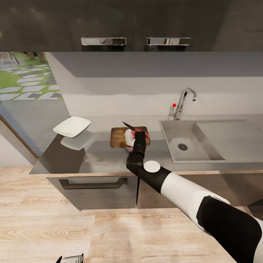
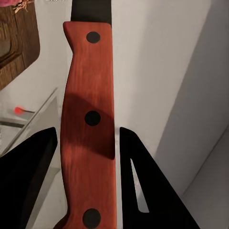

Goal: In the kitchen, take the Vidalia onion out of the sink, dice it on the chopping board with the paring knife, put the diced onion into the bowl on the countertop, then place both the paring knife and the chopping board into the sink.

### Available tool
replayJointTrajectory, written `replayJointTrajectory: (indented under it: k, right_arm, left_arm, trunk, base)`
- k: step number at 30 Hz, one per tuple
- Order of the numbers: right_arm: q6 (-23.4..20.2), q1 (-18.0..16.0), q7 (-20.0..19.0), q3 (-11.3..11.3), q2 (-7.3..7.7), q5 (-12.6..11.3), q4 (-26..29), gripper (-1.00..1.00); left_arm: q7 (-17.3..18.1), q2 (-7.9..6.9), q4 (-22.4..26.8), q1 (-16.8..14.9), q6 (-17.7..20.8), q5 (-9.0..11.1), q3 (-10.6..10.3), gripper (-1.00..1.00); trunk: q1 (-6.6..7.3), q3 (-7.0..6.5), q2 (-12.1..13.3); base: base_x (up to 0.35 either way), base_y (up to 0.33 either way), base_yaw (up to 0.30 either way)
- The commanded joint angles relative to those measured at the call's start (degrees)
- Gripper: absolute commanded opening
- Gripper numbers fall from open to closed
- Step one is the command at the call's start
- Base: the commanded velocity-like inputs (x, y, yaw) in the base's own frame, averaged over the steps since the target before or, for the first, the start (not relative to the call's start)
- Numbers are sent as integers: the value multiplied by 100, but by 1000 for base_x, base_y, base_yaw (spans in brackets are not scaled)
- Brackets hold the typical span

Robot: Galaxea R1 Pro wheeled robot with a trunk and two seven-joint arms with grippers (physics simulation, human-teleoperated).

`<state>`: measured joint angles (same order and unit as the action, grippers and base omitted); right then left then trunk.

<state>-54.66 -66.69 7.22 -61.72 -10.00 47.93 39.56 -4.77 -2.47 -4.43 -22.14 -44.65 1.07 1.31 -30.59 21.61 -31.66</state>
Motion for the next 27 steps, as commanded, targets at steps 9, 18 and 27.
replayJointTrajectory:
  k: [9, 18, 27]
  right_arm:
    - [81, -10, 52, -33, 0, -63, -160, -100]
    - [87, -10, 52, -33, 0, -62, -167, -100]
    - [87, -10, 52, -33, 0, -64, -168, -100]
  left_arm:
    - [2, 0, -23, -10, -35, 7, 9, 100]
    - [1, 0, -23, -10, -35, 6, 9, 100]
    - [2, 1, -23, -10, -35, 7, 9, 100]
  trunk:
    - [-2, 8, -8]
    - [-2, 8, -8]
    - [-2, 8, -8]
  base:
    - [0, 0, 0]
    - [0, 0, 0]
    - [0, 0, 0]
